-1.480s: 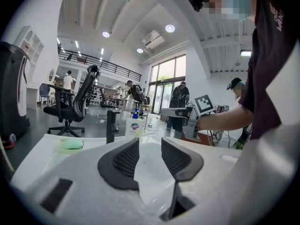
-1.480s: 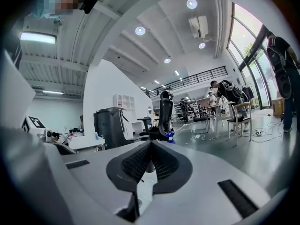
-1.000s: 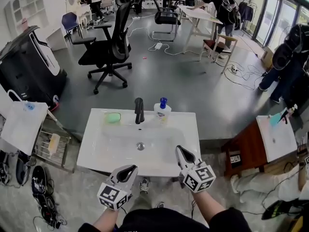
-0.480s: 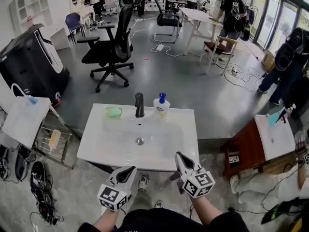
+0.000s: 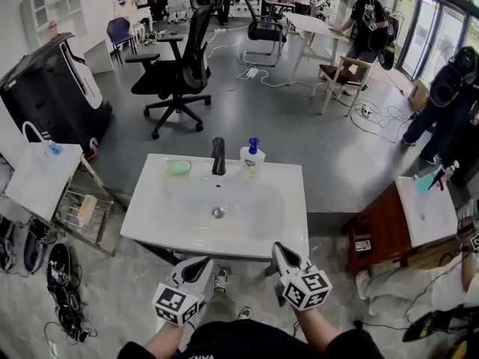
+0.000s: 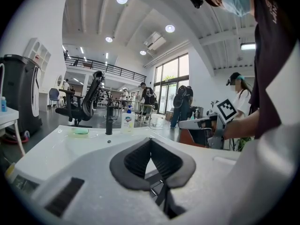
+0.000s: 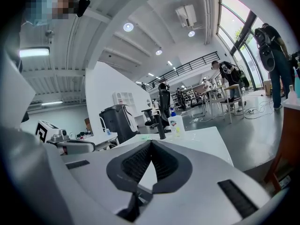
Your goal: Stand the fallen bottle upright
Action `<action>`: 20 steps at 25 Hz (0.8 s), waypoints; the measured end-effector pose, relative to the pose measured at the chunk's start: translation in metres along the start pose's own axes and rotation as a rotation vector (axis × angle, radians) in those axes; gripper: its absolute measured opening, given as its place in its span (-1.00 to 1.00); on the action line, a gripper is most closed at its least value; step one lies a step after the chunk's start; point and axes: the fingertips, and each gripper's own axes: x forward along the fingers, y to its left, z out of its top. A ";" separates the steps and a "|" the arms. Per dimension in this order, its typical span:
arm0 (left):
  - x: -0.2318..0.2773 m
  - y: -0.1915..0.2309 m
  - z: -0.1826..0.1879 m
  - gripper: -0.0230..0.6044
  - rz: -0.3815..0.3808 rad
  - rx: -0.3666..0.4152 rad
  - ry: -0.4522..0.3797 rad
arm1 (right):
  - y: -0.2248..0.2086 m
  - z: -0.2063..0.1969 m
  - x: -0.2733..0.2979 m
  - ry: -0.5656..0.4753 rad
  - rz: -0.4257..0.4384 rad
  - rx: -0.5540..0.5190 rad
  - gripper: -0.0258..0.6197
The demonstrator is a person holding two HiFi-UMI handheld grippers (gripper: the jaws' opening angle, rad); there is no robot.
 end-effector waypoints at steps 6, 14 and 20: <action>-0.005 -0.004 -0.003 -0.86 0.001 -0.008 0.008 | -0.003 -0.012 -0.012 0.030 -0.026 0.010 -0.92; -0.011 -0.009 -0.008 -0.86 0.006 -0.008 0.013 | -0.002 -0.018 -0.019 0.045 -0.038 0.007 -0.92; -0.012 -0.009 -0.009 -0.86 0.013 -0.010 0.015 | -0.002 -0.021 -0.018 0.047 -0.037 0.009 -0.92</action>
